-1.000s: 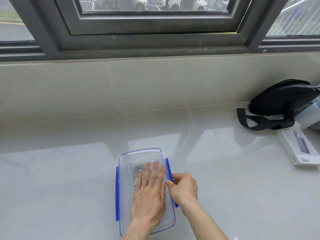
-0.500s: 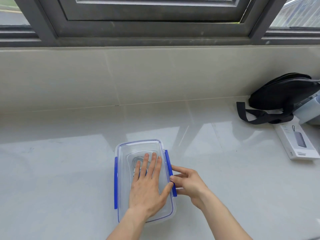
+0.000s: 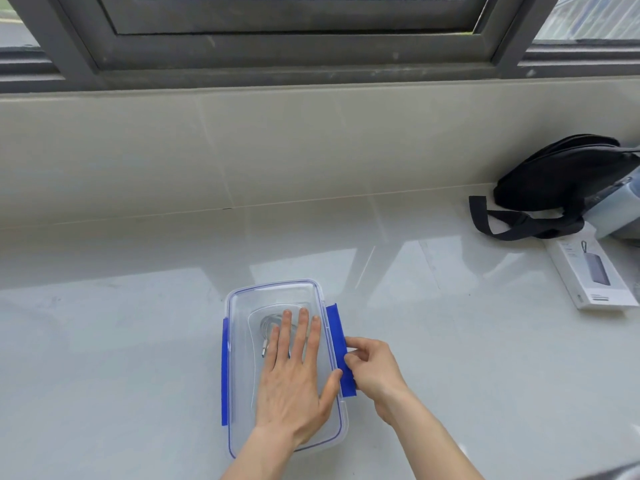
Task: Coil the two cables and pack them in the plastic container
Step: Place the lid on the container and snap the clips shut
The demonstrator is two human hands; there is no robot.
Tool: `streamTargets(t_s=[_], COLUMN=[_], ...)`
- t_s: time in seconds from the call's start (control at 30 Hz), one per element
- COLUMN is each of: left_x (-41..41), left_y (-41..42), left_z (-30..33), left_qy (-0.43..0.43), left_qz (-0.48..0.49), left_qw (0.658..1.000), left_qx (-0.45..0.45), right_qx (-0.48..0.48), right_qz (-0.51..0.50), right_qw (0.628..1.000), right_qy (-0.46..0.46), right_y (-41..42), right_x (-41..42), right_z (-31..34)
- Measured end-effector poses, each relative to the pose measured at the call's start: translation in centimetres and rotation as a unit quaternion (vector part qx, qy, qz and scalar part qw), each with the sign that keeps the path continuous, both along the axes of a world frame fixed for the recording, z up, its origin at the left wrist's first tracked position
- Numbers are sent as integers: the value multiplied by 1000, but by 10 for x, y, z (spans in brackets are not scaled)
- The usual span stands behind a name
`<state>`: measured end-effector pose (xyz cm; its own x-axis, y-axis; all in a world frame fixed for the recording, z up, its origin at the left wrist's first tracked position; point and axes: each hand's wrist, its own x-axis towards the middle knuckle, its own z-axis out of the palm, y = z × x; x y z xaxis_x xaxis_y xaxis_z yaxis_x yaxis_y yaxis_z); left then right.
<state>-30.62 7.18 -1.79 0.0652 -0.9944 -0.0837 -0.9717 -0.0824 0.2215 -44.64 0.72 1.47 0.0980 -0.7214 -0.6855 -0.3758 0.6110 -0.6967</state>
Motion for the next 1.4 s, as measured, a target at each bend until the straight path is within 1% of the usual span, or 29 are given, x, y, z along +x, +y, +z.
streamTargets(t_s=[0.1, 0.27, 0.43, 0.53, 0.63, 0.7, 0.9, 1.1, 1.27, 1.4], left_x=[-2, -4, -8, -6, -6, -6, -2, 0, -1, -2], left_y=[-1, -3, -4, -4, -2, -1, -4, -7, -6, -7], left_z=[-3, -3, 3, 7, 7, 10, 13, 14, 13, 22], left_qy=[-5, -17, -24, -16, -11, -5, 14, 65, 75, 35], left_qz=[5, 8, 7, 6, 6, 10, 14, 32, 40, 24], left_qw=[1000, 1000, 1000, 1000, 1000, 1000, 1000, 997, 996, 999], left_qx=[0, 11, 17, 17, 18, 18, 10, -9, 14, 20], right_qx=[6, 13, 6, -21, -88, -116, -145, -150, -130, -135], right_qz=[-8, -21, -7, 4, 35, 41, 94, 127, 98, 79], right_qw=[1000, 1000, 1000, 999, 989, 983, 962, 944, 952, 957], right_qy=[-13, -7, -4, 28, 110, 134, 211, 264, 258, 242], right_y=[-1, -3, -6, 0, 11, 22, 28, 29, 24, 23], right_x=[0, 0, -1, 5, 13, 20, 33, 38, 39, 39], right_z=[2, 4, 14, 17, 17, 21, 26, 20, 22, 24])
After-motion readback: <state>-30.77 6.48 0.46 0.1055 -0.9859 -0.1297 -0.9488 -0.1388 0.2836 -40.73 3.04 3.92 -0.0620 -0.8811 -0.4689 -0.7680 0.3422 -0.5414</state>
